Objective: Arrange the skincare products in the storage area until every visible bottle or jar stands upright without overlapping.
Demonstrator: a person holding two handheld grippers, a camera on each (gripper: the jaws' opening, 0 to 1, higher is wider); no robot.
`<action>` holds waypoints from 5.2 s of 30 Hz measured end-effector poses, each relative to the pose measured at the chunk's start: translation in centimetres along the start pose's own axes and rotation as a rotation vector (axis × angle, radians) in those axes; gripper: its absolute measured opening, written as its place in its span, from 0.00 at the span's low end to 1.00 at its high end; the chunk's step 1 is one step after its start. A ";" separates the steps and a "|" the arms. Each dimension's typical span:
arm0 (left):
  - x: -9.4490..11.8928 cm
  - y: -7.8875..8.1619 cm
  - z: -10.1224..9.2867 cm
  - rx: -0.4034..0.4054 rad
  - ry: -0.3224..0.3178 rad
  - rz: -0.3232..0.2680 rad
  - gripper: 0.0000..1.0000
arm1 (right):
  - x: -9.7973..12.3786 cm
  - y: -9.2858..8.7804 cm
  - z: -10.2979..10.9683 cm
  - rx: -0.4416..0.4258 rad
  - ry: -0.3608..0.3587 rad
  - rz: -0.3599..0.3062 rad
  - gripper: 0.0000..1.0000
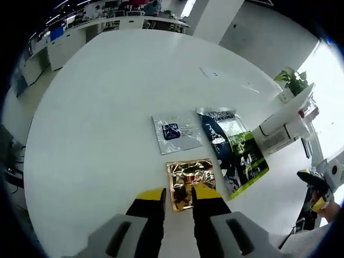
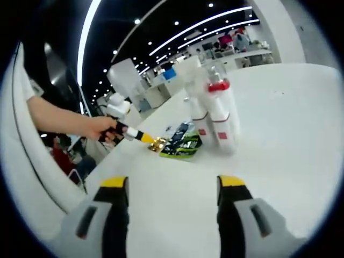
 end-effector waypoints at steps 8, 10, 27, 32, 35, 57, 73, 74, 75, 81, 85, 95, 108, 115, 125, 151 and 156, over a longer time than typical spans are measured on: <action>0.0 -0.4 0.0 0.022 -0.004 0.007 0.19 | -0.1 -0.1 0.1 -0.001 0.004 -0.002 0.65; 0.0 -0.6 0.0 0.034 -0.005 0.008 0.19 | 0.0 -0.2 0.2 0.000 0.003 -0.003 0.65; 0.2 -1.6 -0.5 0.063 -0.014 0.014 0.18 | 0.5 -0.3 0.5 0.007 0.004 0.000 0.64; 0.5 -1.5 -0.1 0.078 -0.015 -0.004 0.19 | 0.6 -0.4 0.7 0.011 0.006 0.000 0.64; 0.9 -1.6 0.0 0.078 -0.015 -0.020 0.20 | 0.6 -0.3 0.9 0.012 0.010 -0.001 0.64; 8.7 -2.1 -2.8 -0.020 -0.220 -0.342 0.34 | 1.3 2.1 3.2 0.084 0.046 -0.054 0.68; 14.7 -3.6 -5.1 -0.141 -0.330 -0.525 0.66 | 2.4 8.0 3.6 0.150 0.034 -0.154 0.75; 15.1 -3.8 -5.2 -0.159 -0.331 -0.537 0.68 | 2.6 8.5 3.7 0.153 0.031 -0.164 0.76; 15.5 -4.0 -5.4 -0.172 -0.333 -0.549 0.68 | 2.8 9.0 3.8 0.153 0.030 -0.170 0.77; 16.7 -4.8 -6.1 -0.235 -0.349 -0.584 0.75 | 3.3 10.4 4.2 0.155 0.009 -0.214 0.87; 17.2 -5.2 -6.4 -0.273 -0.344 -0.588 0.82 | 3.4 11.2 4.9 0.159 0.005 -0.227 0.97; 20.4 -5.6 -6.2 -0.323 -0.375 -0.647 0.92 | 4.5 13.0 6.5 0.202 -0.046 -0.231 0.99; 23.6 -7.6 -5.2 -0.363 -0.386 -0.685 1.00 | 6.3 15.4 9.7 0.223 -0.065 -0.288 0.99; 24.4 -9.0 -4.9 -0.365 -0.396 -0.702 1.00 | 6.4 14.0 12.1 0.297 -0.057 -0.239 0.99; 25.4 -11.5 -3.9 -0.330 -0.404 -0.725 1.00 | 7.1 12.6 14.2 0.228 -0.080 -0.257 0.99; 27.1 -14.7 -2.2 -0.267 -0.319 -0.853 1.00 | 3.6 11.5 16.2 0.233 -0.021 -0.173 0.99; 27.2 -15.1 -1.5 -0.254 -0.306 -0.863 1.00 | 2.5 11.2 16.7 0.241 0.008 -0.162 0.99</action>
Point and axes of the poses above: the point that each gripper's makers call its tool centre point, and the gripper's own axes: x roughly backward along the fingers, z roughly to its left, y roughly out of its top, the point moved 6 cm from there along x, roughly backward along the fingers, and after that the axes turned 14 degrees about x, right-handed, at the moved point
